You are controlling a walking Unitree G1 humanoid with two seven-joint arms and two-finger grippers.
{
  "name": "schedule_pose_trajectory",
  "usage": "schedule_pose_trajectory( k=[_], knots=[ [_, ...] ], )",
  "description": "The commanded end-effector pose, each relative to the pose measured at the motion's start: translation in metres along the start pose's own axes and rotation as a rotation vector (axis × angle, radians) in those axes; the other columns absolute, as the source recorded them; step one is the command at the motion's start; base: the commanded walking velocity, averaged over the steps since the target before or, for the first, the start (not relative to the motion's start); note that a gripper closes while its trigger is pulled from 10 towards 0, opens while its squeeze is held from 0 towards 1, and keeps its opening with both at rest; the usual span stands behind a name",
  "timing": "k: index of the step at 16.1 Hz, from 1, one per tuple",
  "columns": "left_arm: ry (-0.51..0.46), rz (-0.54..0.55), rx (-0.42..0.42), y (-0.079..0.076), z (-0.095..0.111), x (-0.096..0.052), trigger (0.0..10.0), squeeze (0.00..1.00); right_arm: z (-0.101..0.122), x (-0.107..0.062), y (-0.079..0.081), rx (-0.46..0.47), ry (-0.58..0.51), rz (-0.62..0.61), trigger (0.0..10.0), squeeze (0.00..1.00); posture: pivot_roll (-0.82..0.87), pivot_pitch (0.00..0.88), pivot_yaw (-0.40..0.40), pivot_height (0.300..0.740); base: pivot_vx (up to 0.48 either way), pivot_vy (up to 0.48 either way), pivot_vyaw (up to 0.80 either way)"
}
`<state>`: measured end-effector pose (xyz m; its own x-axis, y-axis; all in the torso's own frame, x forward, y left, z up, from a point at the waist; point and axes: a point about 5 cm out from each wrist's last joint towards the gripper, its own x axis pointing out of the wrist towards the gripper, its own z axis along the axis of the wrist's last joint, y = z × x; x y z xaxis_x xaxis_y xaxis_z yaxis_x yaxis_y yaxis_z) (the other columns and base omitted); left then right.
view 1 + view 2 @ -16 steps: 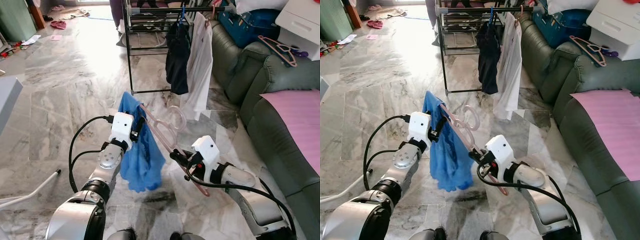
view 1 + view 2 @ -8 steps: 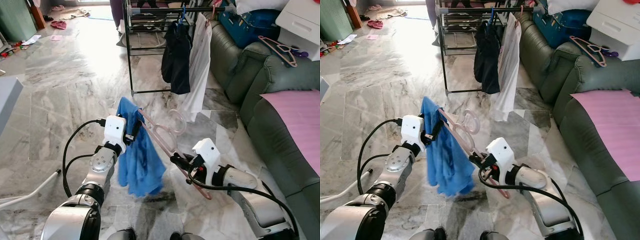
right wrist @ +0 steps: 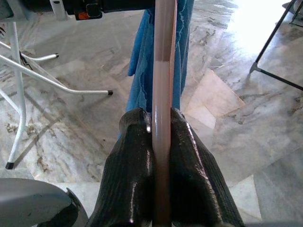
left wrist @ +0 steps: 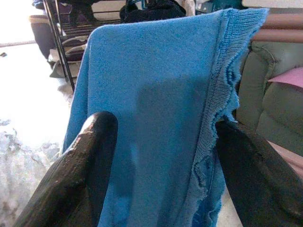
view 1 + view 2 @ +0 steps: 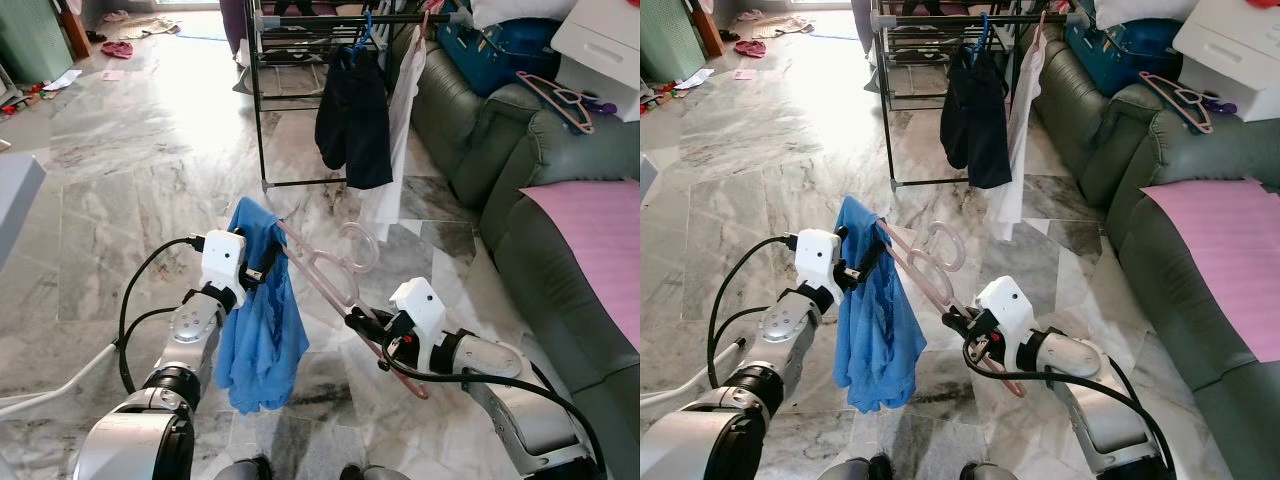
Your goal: Hang hanger
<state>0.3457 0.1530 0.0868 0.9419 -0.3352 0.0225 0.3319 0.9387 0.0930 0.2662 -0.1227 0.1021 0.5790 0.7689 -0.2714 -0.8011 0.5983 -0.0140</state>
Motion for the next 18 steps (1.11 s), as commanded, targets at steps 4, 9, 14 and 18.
schedule_pose_trajectory(
  k=[4, 9, 14, 18],
  knots=[
    [-0.012, 0.012, -0.005, 0.003, 0.004, 0.002, 0.0, 0.0, 0.003, 0.003, 0.008, -0.01, -0.011, 0.069, 10.0, 0.0, -0.25, 0.116, -0.017, 0.74, 0.0, 0.0, 0.0],
    [-0.01, 0.009, -0.042, -0.003, 0.006, 0.007, 0.0, 0.0, 0.004, 0.001, 0.01, -0.007, -0.011, 0.098, 10.0, 0.0, -0.26, 0.112, -0.018, 0.74, 0.0, 0.0, 0.0],
    [-0.024, -0.025, -0.077, -0.01, 0.006, 0.009, 0.0, 0.0, 0.004, -0.001, 0.013, 0.001, -0.009, 0.117, 10.0, 0.0, -0.27, 0.108, -0.017, 0.74, 0.0, 0.0, 0.0],
    [-0.03, -0.032, -0.077, -0.01, 0.006, 0.008, 0.0, 0.0, 0.003, 0.0, 0.013, 0.002, -0.004, 0.122, 10.0, 0.0, -0.26, 0.104, -0.02, 0.74, 0.0, 0.0, 0.0]
  ],
)
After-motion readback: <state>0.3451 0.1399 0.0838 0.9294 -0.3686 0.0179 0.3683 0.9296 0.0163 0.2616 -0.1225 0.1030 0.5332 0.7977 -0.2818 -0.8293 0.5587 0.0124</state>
